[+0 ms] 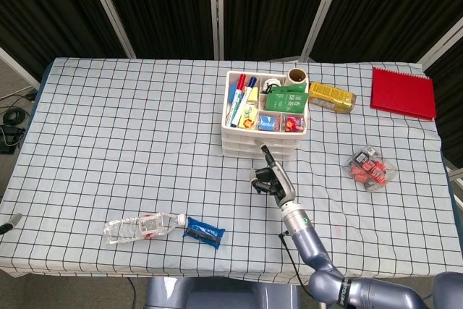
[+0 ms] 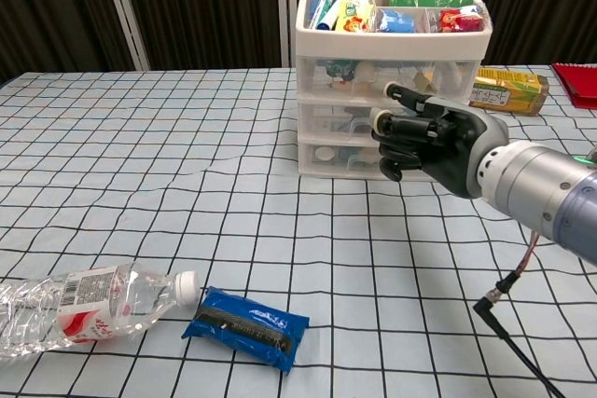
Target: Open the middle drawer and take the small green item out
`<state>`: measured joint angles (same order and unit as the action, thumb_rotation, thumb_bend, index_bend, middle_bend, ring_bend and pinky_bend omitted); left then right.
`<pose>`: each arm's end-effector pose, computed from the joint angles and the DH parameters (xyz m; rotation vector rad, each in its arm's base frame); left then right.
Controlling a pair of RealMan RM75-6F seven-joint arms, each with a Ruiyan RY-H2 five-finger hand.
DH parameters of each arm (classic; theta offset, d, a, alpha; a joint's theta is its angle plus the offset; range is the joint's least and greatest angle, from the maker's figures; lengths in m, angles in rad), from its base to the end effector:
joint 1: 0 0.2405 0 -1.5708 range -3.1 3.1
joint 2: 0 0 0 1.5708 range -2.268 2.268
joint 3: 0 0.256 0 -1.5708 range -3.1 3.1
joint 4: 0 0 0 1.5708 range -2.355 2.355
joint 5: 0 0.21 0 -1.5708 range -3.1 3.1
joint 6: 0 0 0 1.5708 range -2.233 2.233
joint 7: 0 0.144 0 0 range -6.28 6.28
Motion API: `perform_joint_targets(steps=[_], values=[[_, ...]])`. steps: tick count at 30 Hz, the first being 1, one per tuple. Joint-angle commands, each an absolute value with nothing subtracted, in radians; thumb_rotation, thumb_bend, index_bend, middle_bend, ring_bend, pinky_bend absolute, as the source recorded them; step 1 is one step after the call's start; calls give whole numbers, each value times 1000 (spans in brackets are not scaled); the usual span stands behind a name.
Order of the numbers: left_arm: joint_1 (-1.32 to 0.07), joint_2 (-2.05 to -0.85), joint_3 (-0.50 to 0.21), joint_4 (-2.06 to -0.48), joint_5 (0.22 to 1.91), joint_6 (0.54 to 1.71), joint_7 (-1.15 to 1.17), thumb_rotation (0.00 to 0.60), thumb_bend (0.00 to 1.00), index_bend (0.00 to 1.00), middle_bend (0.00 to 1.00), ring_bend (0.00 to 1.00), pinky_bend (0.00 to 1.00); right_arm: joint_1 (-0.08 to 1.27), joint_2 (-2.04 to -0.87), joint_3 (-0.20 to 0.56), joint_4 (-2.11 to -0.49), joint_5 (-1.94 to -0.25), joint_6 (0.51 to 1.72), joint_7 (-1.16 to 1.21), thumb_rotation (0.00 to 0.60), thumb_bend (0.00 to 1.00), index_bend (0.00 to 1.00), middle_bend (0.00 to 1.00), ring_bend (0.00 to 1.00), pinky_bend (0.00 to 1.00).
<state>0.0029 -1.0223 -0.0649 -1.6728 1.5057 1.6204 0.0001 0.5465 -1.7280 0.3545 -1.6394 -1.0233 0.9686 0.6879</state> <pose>-0.3099 0.1555 0.2034 -1.2733 -0.8086 -0.9101 -0.1162 -0.3018 -0.0447 0.7946 -2.3386 1.6553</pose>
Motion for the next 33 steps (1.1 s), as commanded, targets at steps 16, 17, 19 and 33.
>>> perform_joint_targets(steps=[16, 17, 19, 33], values=[[11, -1012, -69, -1672, 1499, 1627, -21, 600, 48, 0, 0, 0, 0, 564, -1771, 397, -1590, -1003, 926, 654, 600, 562, 75, 962, 941, 800], [10, -1012, -69, -1672, 1499, 1627, -20, 600, 49, 0, 0, 0, 0, 565, -1773, 399, -1590, -1001, 923, 653, 600, 562, 79, 962, 941, 800], [10, -1012, -69, -1673, 1498, 1625, -19, 600, 49, 0, 0, 0, 0, 566, -1776, 402, -1589, -998, 920, 650, 600, 563, 86, 962, 941, 800], [10, -1009, -70, -1672, 1495, 1621, -25, 600, 49, 0, 0, 0, 0, 576, -1788, 418, -1591, -991, 881, 642, 600, 562, 124, 962, 941, 800]])
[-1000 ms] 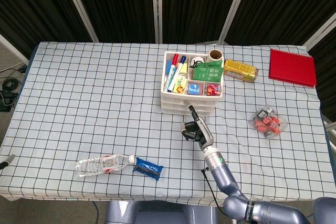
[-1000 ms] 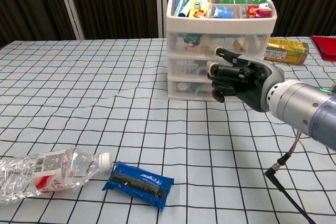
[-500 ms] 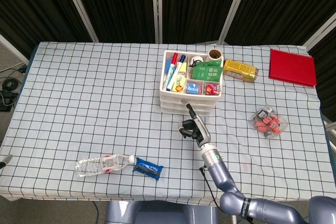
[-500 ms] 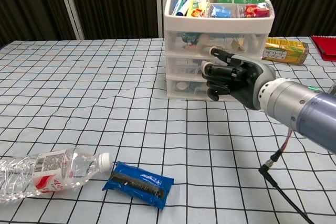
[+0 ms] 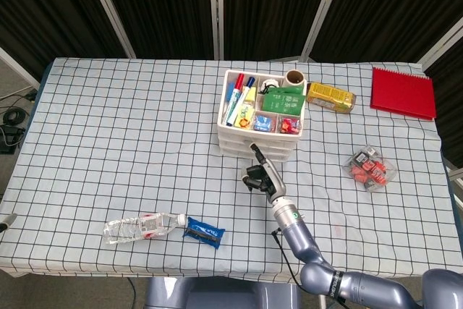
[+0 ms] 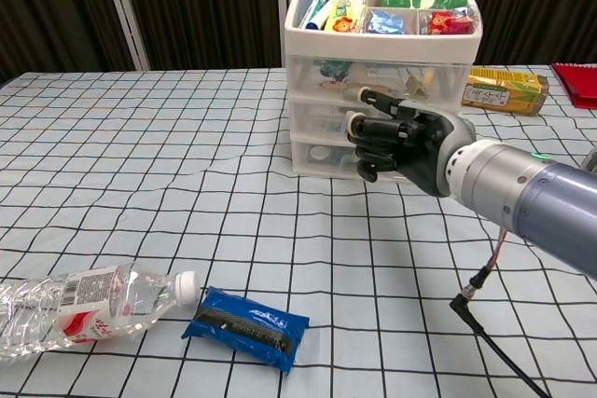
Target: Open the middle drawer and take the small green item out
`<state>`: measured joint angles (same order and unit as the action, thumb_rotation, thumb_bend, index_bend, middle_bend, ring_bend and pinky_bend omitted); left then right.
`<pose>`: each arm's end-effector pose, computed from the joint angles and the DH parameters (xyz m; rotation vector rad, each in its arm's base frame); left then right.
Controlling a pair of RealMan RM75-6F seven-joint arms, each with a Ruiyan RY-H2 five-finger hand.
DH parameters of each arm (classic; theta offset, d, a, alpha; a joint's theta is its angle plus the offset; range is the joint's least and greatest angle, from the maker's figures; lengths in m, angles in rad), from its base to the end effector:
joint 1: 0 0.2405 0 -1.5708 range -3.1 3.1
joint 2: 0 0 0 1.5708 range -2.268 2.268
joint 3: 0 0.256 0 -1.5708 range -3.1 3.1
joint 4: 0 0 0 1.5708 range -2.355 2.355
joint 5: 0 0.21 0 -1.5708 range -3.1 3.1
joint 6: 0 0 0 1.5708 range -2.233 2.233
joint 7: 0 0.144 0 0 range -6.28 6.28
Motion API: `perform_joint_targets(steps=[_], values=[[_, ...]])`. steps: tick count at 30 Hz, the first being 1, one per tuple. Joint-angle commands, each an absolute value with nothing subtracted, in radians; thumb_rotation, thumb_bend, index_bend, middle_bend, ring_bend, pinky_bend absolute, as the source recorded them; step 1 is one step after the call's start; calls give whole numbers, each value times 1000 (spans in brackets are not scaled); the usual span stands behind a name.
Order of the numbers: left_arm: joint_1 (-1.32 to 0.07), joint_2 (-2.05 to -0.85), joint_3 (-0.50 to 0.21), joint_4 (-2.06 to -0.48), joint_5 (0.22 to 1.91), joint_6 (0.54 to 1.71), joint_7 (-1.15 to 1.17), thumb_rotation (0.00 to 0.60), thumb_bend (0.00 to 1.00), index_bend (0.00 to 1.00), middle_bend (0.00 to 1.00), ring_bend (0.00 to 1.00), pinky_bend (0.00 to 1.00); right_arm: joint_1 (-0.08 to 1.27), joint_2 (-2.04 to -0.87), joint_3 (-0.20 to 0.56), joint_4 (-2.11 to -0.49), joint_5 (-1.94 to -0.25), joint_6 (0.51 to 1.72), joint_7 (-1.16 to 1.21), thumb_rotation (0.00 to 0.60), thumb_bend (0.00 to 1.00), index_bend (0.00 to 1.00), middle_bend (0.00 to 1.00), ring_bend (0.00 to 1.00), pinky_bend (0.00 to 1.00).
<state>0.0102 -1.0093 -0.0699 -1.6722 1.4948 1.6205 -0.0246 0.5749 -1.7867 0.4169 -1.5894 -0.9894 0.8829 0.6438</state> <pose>-0.3125 0.1540 0.2088 -1.2553 -0.8189 -0.9121 -0.0995 -0.3118 -0.0596 0.8213 -2.3855 1.6242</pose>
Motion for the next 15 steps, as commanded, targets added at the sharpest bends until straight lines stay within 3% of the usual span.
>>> perform_joint_targets(steps=[1, 15], values=[[10, -1009, -70, -1673, 1495, 1620, -25, 600, 49, 0, 0, 0, 0, 576, -1788, 419, -1593, -991, 880, 641, 600, 563, 125, 962, 941, 800], [10, -1010, -70, -1672, 1495, 1619, -24, 600, 49, 0, 0, 0, 0, 559, -1769, 406, -1633, -1011, 859, 656, 600, 563, 154, 962, 941, 799]])
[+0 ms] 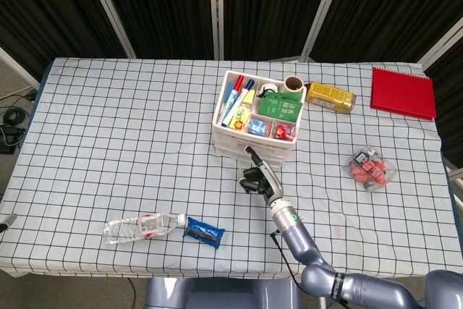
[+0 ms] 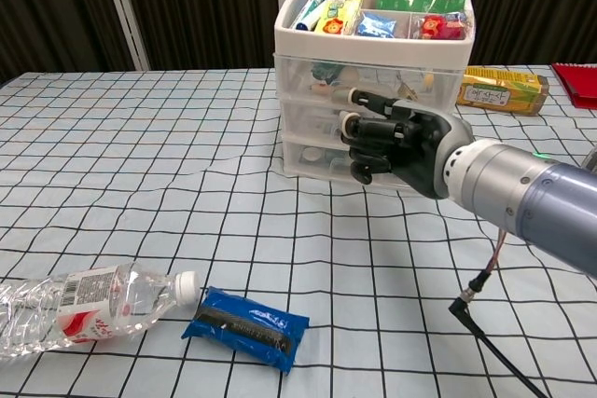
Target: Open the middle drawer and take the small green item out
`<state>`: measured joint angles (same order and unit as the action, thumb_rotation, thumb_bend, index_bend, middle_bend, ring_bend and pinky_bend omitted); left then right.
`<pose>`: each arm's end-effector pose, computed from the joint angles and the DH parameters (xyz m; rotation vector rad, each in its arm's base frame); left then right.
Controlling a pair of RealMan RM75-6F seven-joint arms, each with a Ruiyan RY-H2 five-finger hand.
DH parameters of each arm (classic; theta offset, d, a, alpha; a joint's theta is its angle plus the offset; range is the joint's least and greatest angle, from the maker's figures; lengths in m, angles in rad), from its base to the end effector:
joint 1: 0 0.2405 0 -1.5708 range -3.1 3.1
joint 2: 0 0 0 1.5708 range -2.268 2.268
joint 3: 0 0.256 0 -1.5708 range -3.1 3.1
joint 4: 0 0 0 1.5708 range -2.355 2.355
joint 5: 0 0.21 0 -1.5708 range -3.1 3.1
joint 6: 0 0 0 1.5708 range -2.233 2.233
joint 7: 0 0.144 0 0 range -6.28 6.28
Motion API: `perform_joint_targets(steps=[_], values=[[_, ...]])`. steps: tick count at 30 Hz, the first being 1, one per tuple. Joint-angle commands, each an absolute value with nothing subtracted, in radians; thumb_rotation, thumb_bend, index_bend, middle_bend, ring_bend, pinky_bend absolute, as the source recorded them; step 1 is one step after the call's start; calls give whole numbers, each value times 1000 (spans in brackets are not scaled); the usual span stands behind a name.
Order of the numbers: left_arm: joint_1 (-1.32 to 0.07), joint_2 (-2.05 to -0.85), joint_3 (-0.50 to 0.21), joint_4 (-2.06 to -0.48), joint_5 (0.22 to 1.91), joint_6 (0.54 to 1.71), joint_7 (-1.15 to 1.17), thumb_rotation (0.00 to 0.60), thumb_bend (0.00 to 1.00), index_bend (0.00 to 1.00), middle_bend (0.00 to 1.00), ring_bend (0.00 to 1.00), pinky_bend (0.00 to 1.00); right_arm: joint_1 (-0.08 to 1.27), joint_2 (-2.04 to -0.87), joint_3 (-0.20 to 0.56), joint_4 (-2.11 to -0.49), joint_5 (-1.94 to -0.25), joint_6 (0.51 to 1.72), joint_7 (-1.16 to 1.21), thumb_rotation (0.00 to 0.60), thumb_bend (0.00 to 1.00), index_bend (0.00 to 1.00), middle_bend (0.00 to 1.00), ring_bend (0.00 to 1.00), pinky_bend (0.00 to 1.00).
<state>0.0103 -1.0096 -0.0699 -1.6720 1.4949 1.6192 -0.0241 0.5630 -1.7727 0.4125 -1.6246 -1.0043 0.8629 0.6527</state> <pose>-0.3127 0.1540 0.2086 -1.2561 -0.8197 -0.9110 -0.0951 -0.3053 -0.0580 0.8413 -2.4228 1.6204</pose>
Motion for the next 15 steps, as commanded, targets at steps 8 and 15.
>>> perform_joint_targets(steps=[8, 15], values=[[10, -1011, -69, -1672, 1495, 1617, -20, 600, 49, 0, 0, 0, 0, 538, -1760, 380, -1659, -1044, 858, 671, 600, 563, 154, 962, 940, 799], [10, -1012, -68, -1674, 1499, 1620, -17, 600, 49, 0, 0, 0, 0, 508, -1751, 336, -1685, -1097, 884, 671, 600, 550, 119, 955, 935, 795]])
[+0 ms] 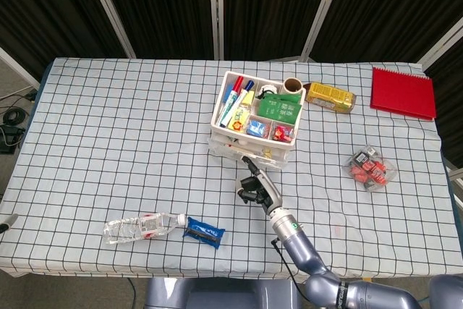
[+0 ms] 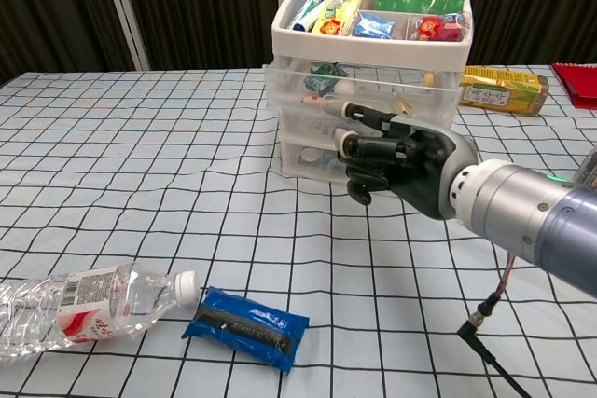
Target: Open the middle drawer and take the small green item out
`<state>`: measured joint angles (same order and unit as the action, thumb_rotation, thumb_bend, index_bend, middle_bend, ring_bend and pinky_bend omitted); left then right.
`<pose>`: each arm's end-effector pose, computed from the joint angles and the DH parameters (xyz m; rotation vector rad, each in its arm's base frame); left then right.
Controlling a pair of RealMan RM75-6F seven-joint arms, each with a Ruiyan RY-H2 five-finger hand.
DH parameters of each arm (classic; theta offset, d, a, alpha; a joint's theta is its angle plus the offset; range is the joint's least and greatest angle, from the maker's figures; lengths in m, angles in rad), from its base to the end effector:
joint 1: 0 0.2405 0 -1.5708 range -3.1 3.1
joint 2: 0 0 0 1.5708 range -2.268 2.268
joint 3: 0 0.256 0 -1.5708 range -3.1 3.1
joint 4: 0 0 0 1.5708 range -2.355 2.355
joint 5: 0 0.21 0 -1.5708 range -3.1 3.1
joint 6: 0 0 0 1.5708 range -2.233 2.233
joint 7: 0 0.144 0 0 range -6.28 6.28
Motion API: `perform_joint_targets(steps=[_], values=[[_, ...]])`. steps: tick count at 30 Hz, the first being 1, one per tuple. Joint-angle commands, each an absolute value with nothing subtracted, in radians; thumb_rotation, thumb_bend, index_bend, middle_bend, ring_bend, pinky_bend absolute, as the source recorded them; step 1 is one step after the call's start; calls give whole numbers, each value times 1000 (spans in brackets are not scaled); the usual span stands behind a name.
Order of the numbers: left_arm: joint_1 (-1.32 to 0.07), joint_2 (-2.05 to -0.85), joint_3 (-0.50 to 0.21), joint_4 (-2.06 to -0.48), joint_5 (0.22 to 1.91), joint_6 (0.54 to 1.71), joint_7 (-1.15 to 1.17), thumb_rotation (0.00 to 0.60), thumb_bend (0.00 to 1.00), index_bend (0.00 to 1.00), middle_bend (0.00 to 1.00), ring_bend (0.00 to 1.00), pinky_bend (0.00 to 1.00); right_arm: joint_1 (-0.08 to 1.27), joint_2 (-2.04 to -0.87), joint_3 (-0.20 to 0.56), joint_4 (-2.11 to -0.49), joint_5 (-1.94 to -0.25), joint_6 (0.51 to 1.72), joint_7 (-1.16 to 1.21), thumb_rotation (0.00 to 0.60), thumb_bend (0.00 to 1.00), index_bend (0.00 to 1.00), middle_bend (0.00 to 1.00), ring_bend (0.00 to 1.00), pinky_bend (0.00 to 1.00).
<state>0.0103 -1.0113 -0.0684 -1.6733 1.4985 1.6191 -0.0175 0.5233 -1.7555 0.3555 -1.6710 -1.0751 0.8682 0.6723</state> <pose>-0.3120 0.1538 0.2075 -1.2609 -0.8175 -0.9087 -0.0974 -0.2841 -0.0601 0.9017 -2.4497 1.6016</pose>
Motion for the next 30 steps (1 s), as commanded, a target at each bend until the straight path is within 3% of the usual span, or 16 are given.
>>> perform_joint_targets(steps=[1, 11, 21, 30], values=[[11, -1012, -68, -1674, 1501, 1620, -16, 600, 49, 0, 0, 0, 0, 503, -1748, 330, -1690, -1103, 886, 673, 600, 542, 104, 952, 932, 793], [11, -1015, -65, -1677, 1509, 1623, -4, 600, 49, 0, 0, 0, 0, 459, -1738, 272, -1735, -1181, 955, 650, 600, 460, 22, 907, 894, 755], [13, -1017, -61, -1679, 1519, 1629, 8, 600, 49, 0, 0, 0, 0, 410, -1716, 135, -1769, -1396, 1108, 429, 600, 414, 34, 892, 884, 745], [17, -1018, -62, -1680, 1519, 1637, 10, 600, 49, 0, 0, 0, 0, 429, -1661, 171, -1844, -1384, 1146, 178, 600, 415, 53, 892, 883, 745]])
